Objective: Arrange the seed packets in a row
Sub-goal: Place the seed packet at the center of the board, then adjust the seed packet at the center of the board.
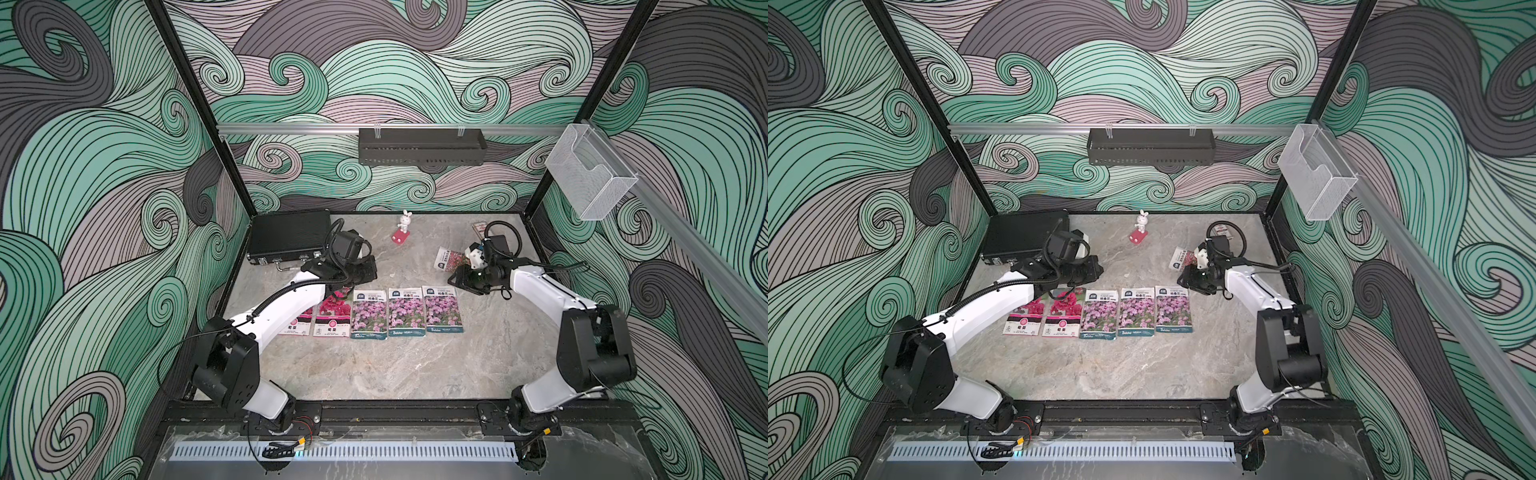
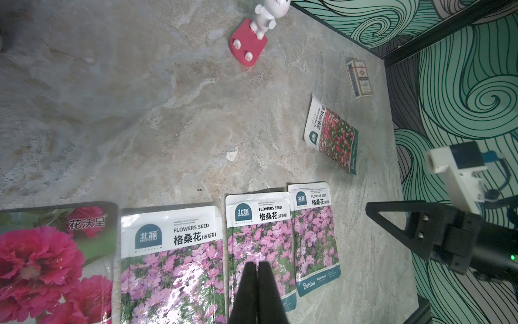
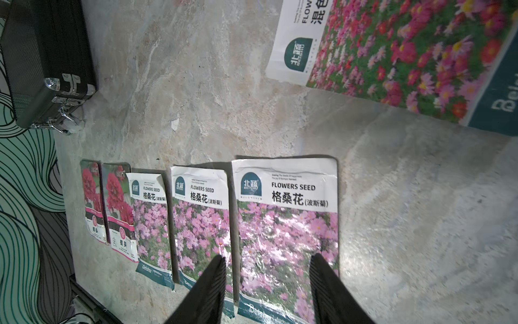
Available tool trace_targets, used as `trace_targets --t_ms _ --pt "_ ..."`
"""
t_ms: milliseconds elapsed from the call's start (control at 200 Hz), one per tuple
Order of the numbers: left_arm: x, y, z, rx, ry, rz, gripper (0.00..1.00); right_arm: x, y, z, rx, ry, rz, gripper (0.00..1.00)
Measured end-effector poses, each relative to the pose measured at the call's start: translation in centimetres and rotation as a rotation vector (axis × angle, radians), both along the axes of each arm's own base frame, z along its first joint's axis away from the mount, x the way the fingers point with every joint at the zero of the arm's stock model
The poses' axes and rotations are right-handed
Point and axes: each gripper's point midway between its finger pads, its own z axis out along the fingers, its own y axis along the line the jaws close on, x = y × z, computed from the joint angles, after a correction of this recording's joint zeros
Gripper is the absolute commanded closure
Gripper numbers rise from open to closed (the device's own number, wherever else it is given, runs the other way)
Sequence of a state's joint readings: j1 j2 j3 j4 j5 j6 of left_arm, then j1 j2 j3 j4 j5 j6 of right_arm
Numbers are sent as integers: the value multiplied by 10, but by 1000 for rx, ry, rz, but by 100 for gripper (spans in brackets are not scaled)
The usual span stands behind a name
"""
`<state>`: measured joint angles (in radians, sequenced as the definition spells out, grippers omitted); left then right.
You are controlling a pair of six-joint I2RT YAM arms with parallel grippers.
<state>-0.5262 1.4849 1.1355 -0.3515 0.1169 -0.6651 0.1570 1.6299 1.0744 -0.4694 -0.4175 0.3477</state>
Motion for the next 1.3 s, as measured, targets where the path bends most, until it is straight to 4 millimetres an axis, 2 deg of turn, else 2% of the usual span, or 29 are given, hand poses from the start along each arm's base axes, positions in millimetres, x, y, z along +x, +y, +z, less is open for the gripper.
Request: trace_targets --t_ms 120,320,700,1051,1296 --pt "0 0 0 0 0 0 100 13 10 -15 29 45 20 50" --pt "1 0 -4 5 8 0 100 23 21 -35 50 97 44 50" --pt "2 -2 -6 3 12 -3 100 40 34 -45 71 111 68 50" --pt "2 -2 -6 2 12 -5 100 44 55 -61 82 144 110 50" --pt "1 -2 -6 2 13 -5 100 44 56 -64 82 150 112 50"
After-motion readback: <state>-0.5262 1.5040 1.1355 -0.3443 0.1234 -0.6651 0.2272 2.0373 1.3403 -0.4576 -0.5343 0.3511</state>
